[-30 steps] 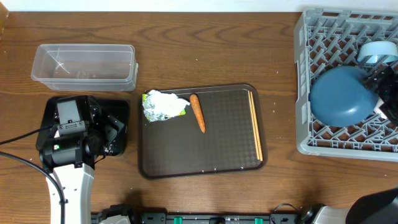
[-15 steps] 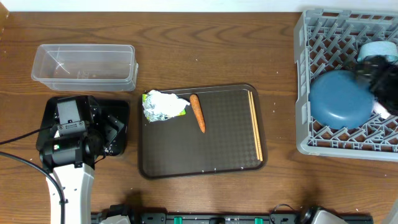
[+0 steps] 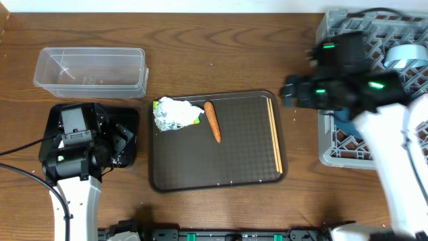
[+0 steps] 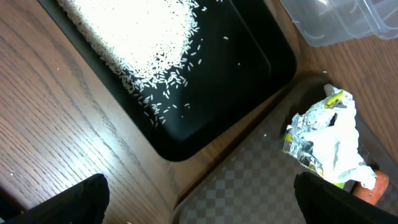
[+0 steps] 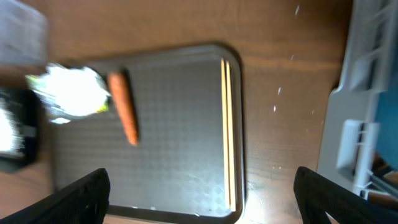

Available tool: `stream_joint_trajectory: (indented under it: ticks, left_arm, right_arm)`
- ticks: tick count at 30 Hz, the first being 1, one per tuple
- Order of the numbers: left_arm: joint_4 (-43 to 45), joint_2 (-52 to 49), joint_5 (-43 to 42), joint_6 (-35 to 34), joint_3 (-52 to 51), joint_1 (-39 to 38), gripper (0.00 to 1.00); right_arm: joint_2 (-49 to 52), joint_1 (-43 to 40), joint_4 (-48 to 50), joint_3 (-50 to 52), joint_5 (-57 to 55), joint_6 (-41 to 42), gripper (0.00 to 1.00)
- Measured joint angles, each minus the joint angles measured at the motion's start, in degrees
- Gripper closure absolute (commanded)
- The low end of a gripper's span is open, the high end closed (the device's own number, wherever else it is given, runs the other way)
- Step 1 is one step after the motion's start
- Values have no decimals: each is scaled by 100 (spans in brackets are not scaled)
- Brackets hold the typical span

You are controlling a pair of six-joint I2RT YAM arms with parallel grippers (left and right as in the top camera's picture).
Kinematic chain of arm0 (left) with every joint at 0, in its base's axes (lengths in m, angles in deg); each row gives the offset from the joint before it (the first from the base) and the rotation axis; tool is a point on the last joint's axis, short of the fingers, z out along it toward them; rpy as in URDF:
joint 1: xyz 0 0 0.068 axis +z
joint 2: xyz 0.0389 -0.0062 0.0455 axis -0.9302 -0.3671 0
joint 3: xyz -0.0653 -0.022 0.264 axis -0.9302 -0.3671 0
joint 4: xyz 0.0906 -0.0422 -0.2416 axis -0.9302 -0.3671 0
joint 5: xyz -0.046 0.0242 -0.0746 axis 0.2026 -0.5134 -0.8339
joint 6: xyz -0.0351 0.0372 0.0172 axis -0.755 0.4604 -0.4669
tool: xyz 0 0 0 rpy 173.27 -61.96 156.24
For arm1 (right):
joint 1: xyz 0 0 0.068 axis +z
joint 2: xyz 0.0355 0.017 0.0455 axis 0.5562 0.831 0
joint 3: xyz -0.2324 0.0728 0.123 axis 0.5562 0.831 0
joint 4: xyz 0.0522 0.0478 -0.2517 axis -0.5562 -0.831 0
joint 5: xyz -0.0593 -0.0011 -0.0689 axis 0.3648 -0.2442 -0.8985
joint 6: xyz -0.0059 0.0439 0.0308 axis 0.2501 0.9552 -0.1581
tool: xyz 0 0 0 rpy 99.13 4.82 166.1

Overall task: Sort waste into correct bins and load items into the dishwasher rack
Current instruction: 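Move the right gripper to the chopsticks and grasp them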

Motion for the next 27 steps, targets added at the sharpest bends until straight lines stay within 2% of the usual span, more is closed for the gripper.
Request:
stream_joint_trajectory:
  ticks: [2, 6, 17, 27]
  left_arm:
    - [0, 0, 0, 0, 0, 0, 2]
    - [0, 0, 0, -2, 0, 0, 2]
    - [0, 0, 0, 0, 0, 0, 2]
    - [0, 0, 0, 0, 0, 0, 2]
  right_arm:
    - [407, 374, 9, 13, -343, 181, 12]
    - [1147, 826, 90, 37, -702, 415, 28]
    - [2673, 1012, 122, 74, -970, 533, 33]
    - [2924, 1014, 437, 103, -874, 533, 35]
